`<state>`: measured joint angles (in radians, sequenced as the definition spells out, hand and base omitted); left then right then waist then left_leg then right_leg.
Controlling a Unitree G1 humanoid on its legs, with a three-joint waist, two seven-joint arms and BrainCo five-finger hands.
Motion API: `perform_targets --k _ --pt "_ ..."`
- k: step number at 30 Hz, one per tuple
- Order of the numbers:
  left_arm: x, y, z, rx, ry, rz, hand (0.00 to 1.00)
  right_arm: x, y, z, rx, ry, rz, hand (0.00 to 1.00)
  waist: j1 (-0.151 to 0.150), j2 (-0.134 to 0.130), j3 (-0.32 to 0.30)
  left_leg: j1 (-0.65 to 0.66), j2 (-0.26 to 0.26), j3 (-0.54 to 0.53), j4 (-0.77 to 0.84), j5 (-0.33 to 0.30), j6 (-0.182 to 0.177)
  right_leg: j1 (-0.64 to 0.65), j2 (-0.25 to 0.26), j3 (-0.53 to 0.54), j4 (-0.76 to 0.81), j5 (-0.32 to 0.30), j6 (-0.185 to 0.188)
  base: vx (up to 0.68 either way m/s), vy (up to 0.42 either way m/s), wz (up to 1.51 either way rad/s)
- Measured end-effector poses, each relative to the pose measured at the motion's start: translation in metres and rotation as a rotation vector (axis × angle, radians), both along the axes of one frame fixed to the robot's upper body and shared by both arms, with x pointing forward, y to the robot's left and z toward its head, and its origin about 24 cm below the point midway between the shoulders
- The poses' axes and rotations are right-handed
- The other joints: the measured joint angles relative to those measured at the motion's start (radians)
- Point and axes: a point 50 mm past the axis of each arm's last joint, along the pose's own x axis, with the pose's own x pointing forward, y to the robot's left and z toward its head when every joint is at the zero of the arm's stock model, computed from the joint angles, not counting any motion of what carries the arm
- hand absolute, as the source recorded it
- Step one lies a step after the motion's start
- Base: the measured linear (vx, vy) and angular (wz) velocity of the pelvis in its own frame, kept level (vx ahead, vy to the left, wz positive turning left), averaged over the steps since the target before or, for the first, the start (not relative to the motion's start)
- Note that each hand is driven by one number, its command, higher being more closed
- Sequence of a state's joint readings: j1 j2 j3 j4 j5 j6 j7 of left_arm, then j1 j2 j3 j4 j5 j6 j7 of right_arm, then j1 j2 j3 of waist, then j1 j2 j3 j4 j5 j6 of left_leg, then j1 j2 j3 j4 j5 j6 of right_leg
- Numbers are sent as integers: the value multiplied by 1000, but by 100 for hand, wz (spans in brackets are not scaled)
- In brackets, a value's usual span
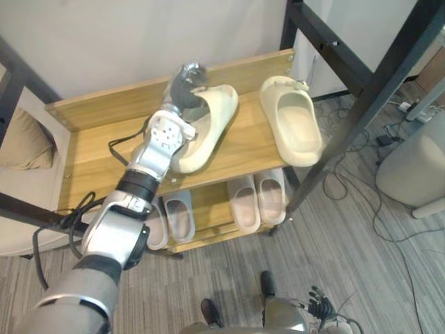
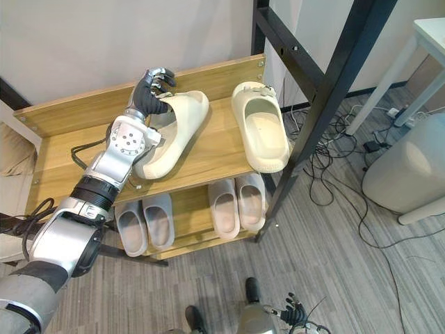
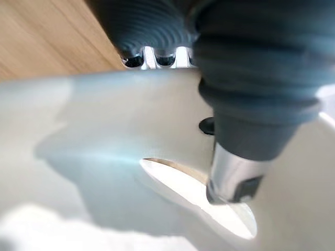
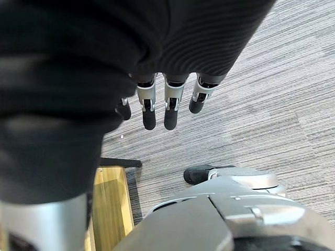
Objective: Organize the slippers on the shoe rack
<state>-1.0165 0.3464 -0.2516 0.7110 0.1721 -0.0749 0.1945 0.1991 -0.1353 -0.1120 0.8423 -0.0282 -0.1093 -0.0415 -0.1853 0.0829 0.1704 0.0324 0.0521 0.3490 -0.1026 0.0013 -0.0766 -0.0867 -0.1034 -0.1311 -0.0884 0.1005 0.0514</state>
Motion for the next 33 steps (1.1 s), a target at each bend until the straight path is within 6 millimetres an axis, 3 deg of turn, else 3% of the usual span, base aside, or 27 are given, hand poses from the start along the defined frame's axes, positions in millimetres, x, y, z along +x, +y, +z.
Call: perform_targets --k 13,22,33 --pt "-1 -32 -10 -96 44 -75 0 1 1 0 -1 -1 4 0 -2 -4 10 12 -2 -58 0 6 5 49 -7 -60 0 -5 -1 -15 -24 11" --pt "-6 -33 -26 -135 80 -87 0 3 2 0 -7 7 52 0 3 -9 12 38 -2 -97 0 8 6 95 -10 -100 0 -16 0 -31 -27 13" --pt "-10 -34 -22 -146 52 -105 0 2 5 -1 -5 20 72 0 11 -21 10 40 -1 -142 0 15 6 123 -11 -141 0 -23 3 -18 -20 13"
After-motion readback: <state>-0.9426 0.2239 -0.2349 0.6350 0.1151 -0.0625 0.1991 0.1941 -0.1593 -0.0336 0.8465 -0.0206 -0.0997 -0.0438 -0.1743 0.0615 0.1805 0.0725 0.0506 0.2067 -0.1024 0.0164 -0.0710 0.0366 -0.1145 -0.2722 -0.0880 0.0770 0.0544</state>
